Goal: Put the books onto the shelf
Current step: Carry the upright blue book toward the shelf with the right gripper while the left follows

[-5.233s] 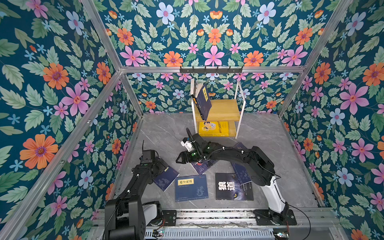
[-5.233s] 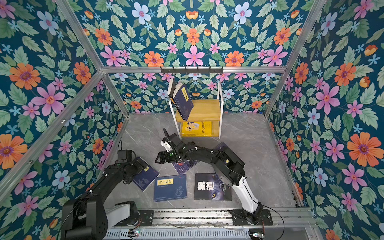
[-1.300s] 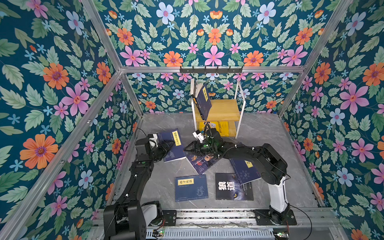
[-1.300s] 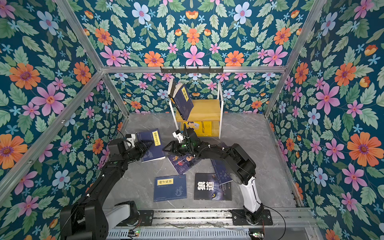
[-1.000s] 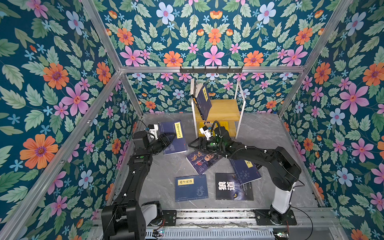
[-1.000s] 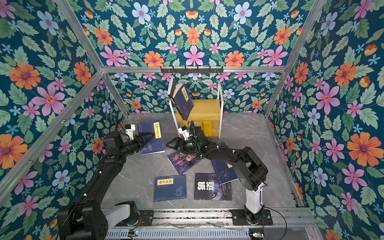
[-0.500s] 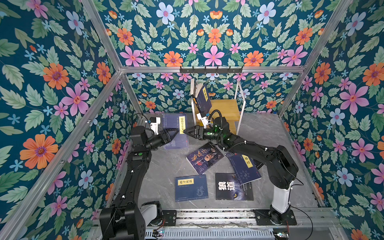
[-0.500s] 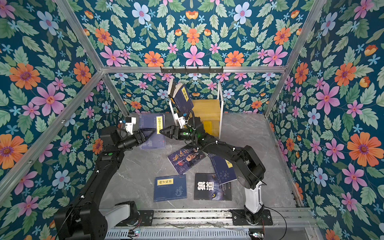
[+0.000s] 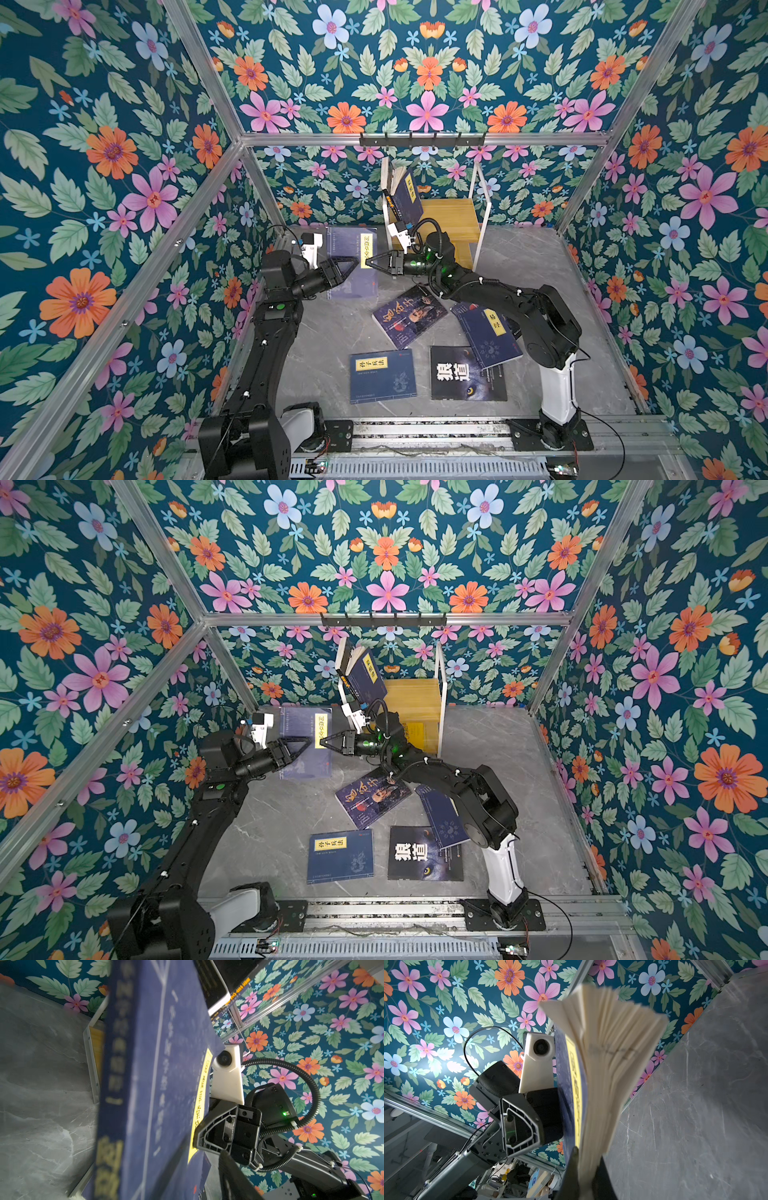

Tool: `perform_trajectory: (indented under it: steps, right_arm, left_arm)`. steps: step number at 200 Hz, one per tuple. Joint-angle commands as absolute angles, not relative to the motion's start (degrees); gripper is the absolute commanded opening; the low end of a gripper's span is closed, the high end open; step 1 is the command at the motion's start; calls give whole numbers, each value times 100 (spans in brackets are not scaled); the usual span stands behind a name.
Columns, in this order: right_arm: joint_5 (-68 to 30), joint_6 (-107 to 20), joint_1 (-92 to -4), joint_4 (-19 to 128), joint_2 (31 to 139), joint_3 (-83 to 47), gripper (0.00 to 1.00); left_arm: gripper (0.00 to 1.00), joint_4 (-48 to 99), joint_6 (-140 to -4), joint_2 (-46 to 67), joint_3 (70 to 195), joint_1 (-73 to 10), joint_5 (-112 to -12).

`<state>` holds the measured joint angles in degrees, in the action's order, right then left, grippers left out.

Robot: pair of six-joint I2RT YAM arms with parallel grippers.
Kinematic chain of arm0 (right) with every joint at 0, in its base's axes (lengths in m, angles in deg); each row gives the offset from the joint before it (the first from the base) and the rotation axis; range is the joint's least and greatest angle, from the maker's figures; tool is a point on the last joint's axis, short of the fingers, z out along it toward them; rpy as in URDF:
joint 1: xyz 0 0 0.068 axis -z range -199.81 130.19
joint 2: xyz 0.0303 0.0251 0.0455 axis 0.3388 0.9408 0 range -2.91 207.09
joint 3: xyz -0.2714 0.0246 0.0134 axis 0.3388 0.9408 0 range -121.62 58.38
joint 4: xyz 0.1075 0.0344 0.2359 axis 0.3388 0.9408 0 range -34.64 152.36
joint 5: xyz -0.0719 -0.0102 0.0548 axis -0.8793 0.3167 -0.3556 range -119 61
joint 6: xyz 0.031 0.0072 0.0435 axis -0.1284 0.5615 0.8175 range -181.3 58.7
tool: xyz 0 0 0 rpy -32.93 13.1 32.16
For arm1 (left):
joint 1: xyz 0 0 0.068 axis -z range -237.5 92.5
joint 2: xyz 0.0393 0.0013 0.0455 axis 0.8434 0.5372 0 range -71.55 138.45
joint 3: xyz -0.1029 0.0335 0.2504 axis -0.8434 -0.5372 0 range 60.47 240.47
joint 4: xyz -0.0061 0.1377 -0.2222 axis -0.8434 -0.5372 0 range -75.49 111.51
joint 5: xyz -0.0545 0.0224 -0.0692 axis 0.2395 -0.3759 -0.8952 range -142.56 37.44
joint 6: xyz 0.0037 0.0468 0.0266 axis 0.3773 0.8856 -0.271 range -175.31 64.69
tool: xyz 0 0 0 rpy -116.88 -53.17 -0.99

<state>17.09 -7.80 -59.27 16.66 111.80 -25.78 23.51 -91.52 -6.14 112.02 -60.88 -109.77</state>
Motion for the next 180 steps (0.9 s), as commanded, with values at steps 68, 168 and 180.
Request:
perform_trajectory:
  steps: [68,168,180]
  right_arm:
    - [1601,-3790,-5654,3802,9558,-1367,0]
    - [1333,-8364,-5673,7486,8896,-1967,0]
    - [1352,-8697,-5675,7607,8893,-2001,0]
  left_arm:
    - [91,-927,-5266,451,14274,-6128,-9676]
    - [89,-4658,-174,1264,16275,-5604,-10611]
    - [89,-5135,328,1344,16404,-5387,-10539]
